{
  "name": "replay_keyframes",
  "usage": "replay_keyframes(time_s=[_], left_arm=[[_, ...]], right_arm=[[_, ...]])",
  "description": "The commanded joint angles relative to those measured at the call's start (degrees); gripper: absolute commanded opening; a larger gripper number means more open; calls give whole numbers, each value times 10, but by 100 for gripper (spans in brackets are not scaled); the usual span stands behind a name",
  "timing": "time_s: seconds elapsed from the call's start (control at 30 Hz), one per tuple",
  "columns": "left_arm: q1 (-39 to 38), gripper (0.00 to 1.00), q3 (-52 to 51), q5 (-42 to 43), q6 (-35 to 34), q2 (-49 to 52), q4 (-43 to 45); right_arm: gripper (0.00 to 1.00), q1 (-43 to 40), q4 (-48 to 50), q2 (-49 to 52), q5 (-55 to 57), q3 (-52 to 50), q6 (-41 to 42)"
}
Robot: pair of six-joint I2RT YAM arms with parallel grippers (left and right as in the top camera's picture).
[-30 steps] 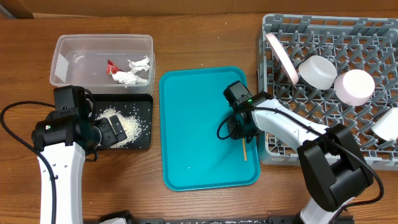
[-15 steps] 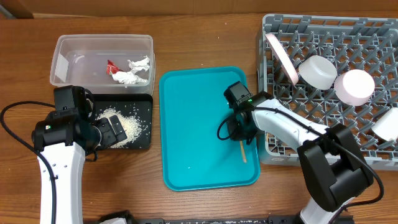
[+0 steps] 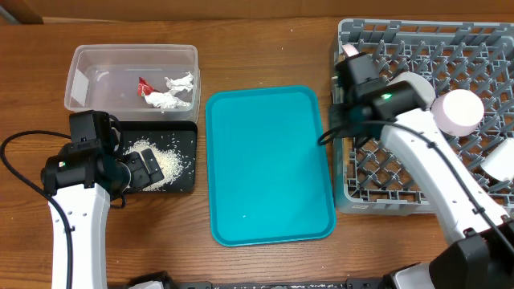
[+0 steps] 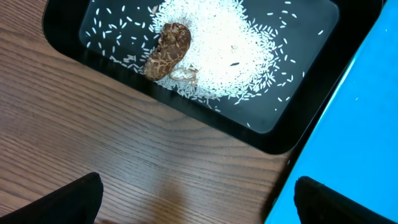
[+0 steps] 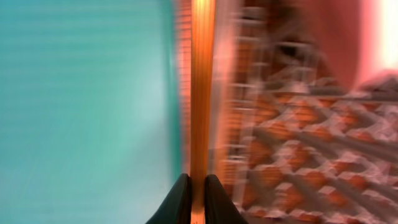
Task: Sort waste into correct bins and load items into the dishwasher
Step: 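Grasp the chopsticks and lift them toward the dish rack, then lower the chopsticks into the front left of the dish rack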
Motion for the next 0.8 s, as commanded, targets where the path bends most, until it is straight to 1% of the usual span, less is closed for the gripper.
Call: replay_keyframes(time_s=[0.0, 0.07, 0.17, 0.37, 0.4, 0.6, 0.77], left_arm=[[3, 100, 3, -2, 6, 0, -2], [3, 100, 3, -2, 6, 0, -2], [3, 100, 3, -2, 6, 0, -2], [3, 100, 3, -2, 6, 0, -2], [3, 100, 3, -2, 6, 0, -2], [3, 100, 3, -2, 6, 0, -2], [3, 100, 3, -2, 6, 0, -1]], right_arm=[[8, -42, -16, 2, 16, 10, -54], [8, -63, -20, 5, 14, 10, -54], [8, -88, -13, 5, -35, -3, -55], [8, -87, -7, 6, -52, -17, -55], [4, -87, -9, 6, -52, -17, -54], [4, -87, -37, 6, -56, -17, -54], [4, -87, -39, 6, -70, -17, -54]])
